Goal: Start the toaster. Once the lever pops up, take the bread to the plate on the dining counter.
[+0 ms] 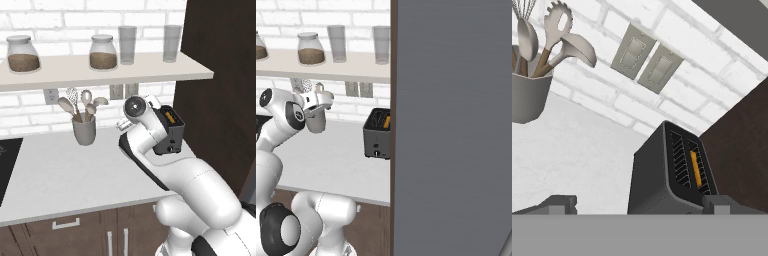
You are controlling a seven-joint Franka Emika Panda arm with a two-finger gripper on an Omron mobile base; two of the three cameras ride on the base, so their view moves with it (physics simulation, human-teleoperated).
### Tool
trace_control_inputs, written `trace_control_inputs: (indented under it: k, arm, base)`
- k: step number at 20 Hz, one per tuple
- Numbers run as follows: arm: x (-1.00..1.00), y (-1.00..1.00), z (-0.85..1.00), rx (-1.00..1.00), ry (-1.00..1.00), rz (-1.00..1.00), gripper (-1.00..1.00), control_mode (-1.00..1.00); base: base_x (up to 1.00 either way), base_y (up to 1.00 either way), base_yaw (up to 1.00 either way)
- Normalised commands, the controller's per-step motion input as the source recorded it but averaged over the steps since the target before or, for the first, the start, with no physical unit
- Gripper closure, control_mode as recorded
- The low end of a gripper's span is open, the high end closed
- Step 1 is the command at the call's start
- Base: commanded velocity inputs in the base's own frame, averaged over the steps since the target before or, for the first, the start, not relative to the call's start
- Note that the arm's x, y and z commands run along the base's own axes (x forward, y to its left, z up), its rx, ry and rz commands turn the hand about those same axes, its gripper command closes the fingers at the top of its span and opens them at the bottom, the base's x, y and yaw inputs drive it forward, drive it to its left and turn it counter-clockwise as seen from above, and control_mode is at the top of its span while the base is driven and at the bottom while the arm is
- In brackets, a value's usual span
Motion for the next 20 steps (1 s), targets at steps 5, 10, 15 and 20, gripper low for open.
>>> trace_control_inputs:
  k: [5, 10, 15, 20]
  arm:
    - [0.0, 0.0, 0.0, 0.0, 0.0, 0.0, -1.0, -1.0]
    - [0.0, 0.0, 0.0, 0.0, 0.0, 0.0, -1.0, -1.0]
    - [0.0, 0.0, 0.0, 0.0, 0.0, 0.0, -1.0, -1.0]
    - [0.0, 0.0, 0.0, 0.0, 0.0, 0.0, -1.0, -1.0]
  base:
    - [0.0, 0.0, 0.0]
    - [0.0, 0.0, 0.0]
    - [0.0, 0.0, 0.0]
    - [0.0, 0.0, 0.0]
